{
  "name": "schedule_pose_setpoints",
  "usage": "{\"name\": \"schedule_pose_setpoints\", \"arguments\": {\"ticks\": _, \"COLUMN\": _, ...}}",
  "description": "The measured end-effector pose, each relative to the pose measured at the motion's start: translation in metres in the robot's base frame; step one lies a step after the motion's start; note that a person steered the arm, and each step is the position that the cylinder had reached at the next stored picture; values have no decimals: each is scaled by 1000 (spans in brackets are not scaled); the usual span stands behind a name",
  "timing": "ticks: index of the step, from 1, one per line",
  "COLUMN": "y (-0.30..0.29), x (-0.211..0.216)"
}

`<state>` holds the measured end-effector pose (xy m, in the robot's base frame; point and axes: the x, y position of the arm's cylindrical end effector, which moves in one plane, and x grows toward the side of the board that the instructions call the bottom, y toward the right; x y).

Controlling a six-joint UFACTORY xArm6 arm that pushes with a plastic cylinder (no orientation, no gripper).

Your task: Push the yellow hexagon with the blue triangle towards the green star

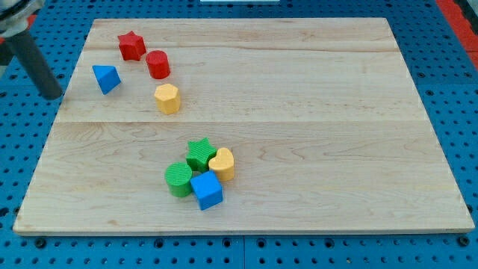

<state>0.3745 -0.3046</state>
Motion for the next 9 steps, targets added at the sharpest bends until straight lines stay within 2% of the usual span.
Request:
{"name": "schedule_pose_setpoints", "arguments": {"ticks": 1, "y": 25, "x": -32}}
{"name": "schedule_pose_setpoints", "arguments": {"ticks": 2, "y": 82, "x": -31}}
{"name": "schedule_pose_setpoints", "arguments": {"ticks": 4, "y": 124, "x": -3}}
{"name": "schedule_pose_setpoints", "arguments": {"ticks": 5, "y": 138, "x": -11}}
{"name": "schedule_pose_setpoints", "arguments": {"ticks": 6, "y": 140, "x": -38}}
{"name": "schedule_pose_setpoints", "arguments": {"ticks": 7, "y": 154, "x": -32}}
{"name": "schedule_pose_setpoints", "arguments": {"ticks": 9, "y": 159, "x": 12}}
